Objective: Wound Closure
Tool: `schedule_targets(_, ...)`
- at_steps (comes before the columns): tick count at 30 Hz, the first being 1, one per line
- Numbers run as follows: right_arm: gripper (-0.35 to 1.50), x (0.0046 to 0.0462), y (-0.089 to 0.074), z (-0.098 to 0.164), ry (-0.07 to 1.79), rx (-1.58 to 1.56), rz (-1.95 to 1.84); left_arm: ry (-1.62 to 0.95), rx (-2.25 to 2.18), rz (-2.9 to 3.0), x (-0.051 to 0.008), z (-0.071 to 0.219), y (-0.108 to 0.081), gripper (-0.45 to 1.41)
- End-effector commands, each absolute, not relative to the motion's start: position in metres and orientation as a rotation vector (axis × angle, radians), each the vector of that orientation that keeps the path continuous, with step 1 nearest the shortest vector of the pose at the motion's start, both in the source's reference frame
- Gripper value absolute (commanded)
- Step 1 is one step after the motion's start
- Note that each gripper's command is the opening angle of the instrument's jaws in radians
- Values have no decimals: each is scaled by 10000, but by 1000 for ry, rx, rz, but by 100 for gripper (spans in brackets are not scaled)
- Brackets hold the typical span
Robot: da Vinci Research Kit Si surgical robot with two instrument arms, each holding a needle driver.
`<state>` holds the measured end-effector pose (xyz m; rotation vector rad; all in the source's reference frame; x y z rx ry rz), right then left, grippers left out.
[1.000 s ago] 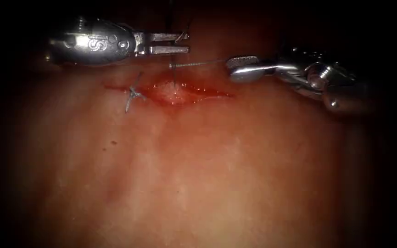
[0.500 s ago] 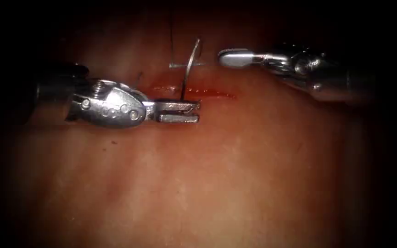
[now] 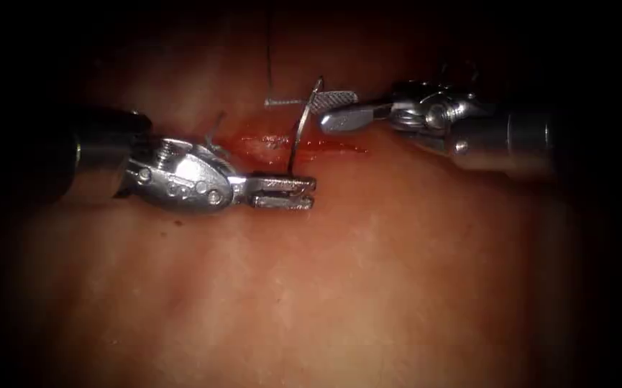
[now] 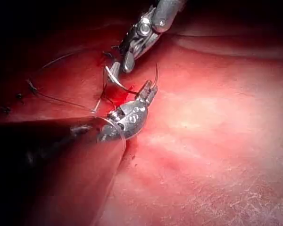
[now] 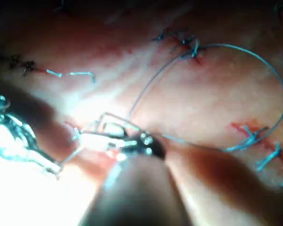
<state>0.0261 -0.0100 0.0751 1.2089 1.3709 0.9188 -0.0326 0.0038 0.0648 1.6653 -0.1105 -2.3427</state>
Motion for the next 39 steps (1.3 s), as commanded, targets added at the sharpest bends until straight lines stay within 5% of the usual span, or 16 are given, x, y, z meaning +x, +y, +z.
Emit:
schedule_targets(1, 96, 277, -99, 754, 1383, 1218, 918, -115, 1665, -2341, -332, 655, 41, -45)
schedule_targets(8, 86, 288, -98, 754, 1377, 1217, 948, -125, 1631, -2365, -332, 657, 39, -45)
schedule_targets(11, 66, 286, -98, 756, 1375, 1208, 965, -131, 1625, -2372, -330, 658, 40, -45)
schedule_targets(22, 52, 289, -104, 758, 1379, 1204, 962, -132, 1624, -2373, -331, 658, 39, -45)
schedule_targets(25, 17, 290, -106, 758, 1378, 1216, 947, -132, 1619, -2374, -331, 660, 38, -45)
schedule_targets(26, -22, 290, -107, 758, 1376, 1231, 930, -132, 1619, -2374, -331, 660, 38, -45)
schedule_targets(27, -35, 290, -107, 758, 1376, 1237, 923, -132, 1619, -2374, -331, 660, 38, -45)
schedule_targets(35, -35, 292, -107, 760, 1388, 1241, 872, -135, 1619, -2370, -332, 659, 41, -45)
schedule_targets(36, -35, 292, -107, 761, 1391, 1234, 870, -119, 1627, -2384, -332, 658, 42, -18)
schedule_targets(37, -35, 291, -106, 762, 1397, 1222, 865, -57, 1655, -2456, -332, 656, 45, 44)
schedule_targets(39, -35, 290, -104, 763, 1413, 1191, 853, 39, 1693, -2554, -333, 654, 47, 51)
